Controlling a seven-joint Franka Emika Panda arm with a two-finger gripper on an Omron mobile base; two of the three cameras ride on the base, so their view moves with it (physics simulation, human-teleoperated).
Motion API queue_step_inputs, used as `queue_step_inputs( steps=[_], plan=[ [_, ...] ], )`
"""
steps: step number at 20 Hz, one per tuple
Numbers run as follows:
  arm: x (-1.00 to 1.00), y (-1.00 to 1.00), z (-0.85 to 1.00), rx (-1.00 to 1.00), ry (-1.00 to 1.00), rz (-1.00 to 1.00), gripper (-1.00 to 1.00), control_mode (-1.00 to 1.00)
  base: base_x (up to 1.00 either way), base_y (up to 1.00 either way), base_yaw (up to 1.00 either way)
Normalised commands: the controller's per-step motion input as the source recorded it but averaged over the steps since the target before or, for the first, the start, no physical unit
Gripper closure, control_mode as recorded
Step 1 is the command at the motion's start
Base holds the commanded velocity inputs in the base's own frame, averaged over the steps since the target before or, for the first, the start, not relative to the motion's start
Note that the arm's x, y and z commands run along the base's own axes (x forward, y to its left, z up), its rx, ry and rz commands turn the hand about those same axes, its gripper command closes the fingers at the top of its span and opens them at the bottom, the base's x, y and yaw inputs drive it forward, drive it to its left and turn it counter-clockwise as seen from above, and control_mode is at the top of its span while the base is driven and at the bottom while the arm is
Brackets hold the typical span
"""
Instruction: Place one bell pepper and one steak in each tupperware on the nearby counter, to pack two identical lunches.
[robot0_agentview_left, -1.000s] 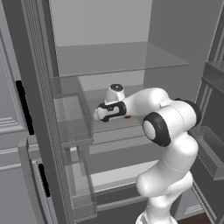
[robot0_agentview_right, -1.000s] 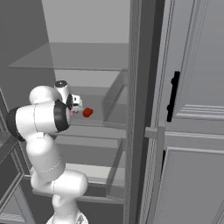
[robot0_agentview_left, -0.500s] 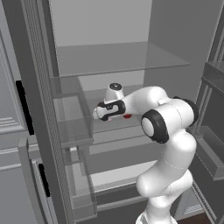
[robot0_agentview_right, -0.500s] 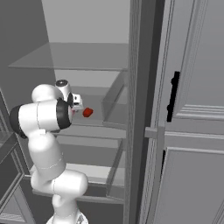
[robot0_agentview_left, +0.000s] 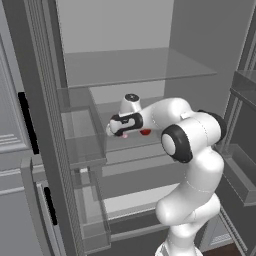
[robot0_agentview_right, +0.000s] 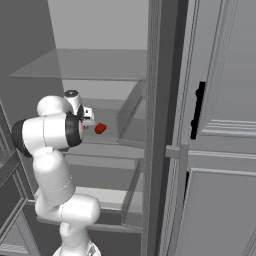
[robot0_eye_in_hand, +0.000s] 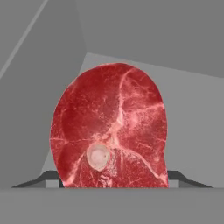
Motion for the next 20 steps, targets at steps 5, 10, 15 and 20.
queue_step_inputs(
  steps=[5,10,15,20],
  plan=[
    [0.0,-0.01,-0.06,0.02,0.04,0.0,1.0,-1.0,0.0,0.0,0.0],
    [-0.44,-0.11,-0.03,0.01,-0.01,0.0,1.0,-1.0,0.0,0.0,0.0],
    [-1.0,-0.29,0.28,0.02,-0.11,0.0,1.0,-1.0,0.0,0.0,0.0],
    [-1.0,-0.49,0.81,0.01,-0.01,0.0,1.0,-1.0,0.0,0.0,0.0]
  ],
)
